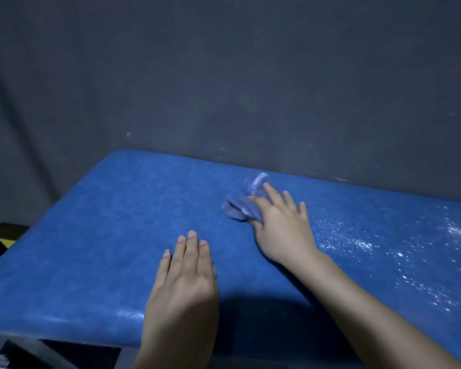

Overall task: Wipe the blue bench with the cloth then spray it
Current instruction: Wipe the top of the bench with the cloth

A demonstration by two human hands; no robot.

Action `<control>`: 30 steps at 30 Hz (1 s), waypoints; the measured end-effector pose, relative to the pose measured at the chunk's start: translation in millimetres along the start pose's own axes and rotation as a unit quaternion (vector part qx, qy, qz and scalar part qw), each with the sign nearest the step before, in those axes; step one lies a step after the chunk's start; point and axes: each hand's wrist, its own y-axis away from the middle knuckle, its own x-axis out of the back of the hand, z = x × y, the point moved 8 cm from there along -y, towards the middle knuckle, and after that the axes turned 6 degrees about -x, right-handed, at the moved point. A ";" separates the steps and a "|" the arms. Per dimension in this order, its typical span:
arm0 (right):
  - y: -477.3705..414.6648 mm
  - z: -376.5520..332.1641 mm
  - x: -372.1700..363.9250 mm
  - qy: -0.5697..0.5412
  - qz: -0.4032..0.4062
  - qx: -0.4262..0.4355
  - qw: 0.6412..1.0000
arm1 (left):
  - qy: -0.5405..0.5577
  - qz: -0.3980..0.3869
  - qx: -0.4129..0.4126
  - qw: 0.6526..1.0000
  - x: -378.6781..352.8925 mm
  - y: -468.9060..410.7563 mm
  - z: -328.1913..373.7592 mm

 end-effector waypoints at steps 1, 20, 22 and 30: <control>-4.4 16.7 3.0 0.011 0.005 -0.037 0.999 | 0.001 -0.013 0.002 1.000 -1.7 0.1 -0.7; -71.2 58.1 10.5 0.043 0.018 -0.118 0.992 | 0.046 -0.124 0.054 0.990 -16.1 -38.7 17.2; -74.9 67.9 9.5 0.055 0.013 -0.161 0.985 | 0.049 -0.127 0.050 0.990 -15.1 -38.3 17.7; -79.9 82.4 21.6 0.026 0.026 -0.079 0.996 | 0.039 -0.135 0.057 0.988 -9.3 -38.0 20.3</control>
